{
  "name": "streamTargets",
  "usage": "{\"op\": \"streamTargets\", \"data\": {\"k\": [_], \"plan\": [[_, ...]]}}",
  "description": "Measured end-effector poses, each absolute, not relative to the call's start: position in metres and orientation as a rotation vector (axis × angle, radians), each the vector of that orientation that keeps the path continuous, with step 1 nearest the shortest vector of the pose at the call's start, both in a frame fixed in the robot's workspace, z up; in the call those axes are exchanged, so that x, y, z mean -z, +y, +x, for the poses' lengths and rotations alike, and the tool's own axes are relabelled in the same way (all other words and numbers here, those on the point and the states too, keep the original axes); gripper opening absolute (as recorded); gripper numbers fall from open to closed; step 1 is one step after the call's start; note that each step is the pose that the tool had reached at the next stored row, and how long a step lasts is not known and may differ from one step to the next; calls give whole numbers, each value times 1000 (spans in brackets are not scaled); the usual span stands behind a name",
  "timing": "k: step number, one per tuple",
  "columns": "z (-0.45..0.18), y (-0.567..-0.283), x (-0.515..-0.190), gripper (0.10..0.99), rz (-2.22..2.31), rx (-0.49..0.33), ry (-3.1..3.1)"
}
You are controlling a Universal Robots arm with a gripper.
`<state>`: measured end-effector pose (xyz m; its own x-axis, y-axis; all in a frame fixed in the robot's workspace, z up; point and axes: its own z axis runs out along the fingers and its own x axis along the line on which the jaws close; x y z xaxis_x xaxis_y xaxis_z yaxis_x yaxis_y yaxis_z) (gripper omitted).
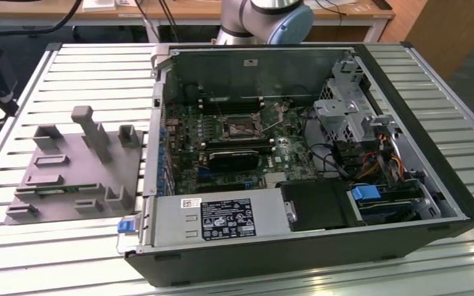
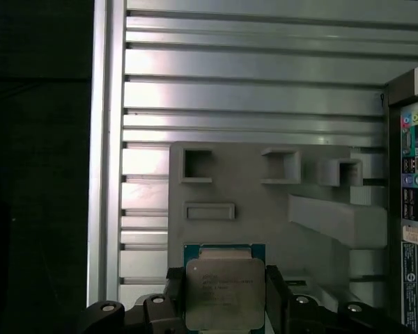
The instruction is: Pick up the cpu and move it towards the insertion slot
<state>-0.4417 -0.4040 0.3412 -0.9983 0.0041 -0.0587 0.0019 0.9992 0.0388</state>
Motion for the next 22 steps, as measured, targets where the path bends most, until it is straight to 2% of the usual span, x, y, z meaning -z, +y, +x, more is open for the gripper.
{"op": "streamTargets", "data": {"k": [22], "plan": [[-442,-404,-412,541,5,-60,3081]]}}
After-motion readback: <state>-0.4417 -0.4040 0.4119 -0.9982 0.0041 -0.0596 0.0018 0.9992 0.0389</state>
